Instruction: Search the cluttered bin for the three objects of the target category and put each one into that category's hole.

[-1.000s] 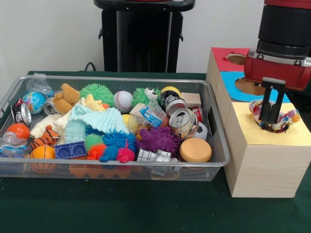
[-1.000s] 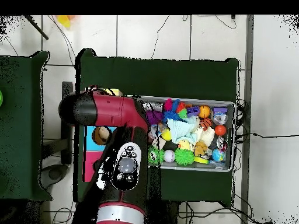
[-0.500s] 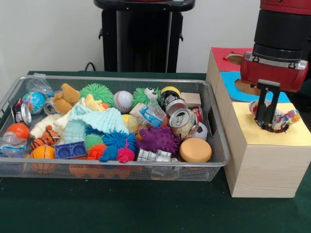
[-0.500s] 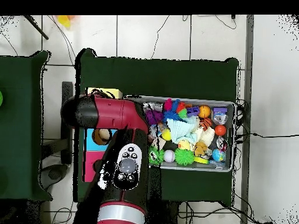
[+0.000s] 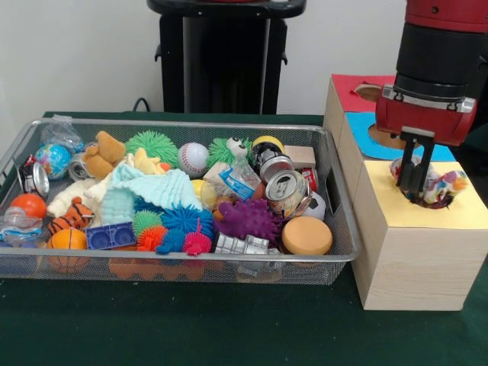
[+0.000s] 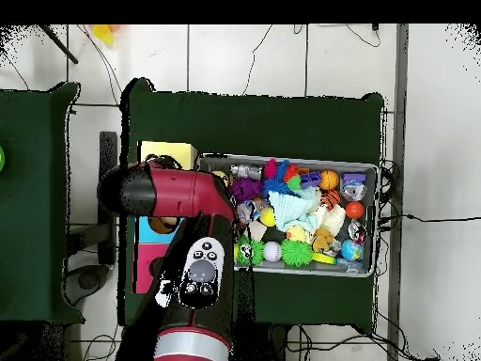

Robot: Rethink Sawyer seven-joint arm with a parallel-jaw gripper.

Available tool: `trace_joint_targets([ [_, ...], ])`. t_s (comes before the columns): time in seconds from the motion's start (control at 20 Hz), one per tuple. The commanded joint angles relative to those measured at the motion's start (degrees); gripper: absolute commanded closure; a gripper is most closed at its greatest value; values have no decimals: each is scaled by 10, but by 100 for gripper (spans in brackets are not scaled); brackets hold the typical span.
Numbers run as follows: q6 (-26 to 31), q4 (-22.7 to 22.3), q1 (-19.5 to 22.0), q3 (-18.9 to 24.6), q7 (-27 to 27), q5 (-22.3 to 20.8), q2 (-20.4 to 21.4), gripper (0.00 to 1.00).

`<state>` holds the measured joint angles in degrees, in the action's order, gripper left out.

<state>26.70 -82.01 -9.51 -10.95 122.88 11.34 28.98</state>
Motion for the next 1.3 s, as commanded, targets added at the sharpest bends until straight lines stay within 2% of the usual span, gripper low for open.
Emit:
trace_joint_targets([
  [0.05, -33, -56, 12, 62, 53, -11, -17, 100],
  [0.6, -92, -57, 3, 54, 76, -10, -33, 100],
  [1.05, -83, -66, -16, 44, 113, 20, -32, 100],
  [1.3, -73, -85, -22, 48, 123, 36, -28, 100],
])
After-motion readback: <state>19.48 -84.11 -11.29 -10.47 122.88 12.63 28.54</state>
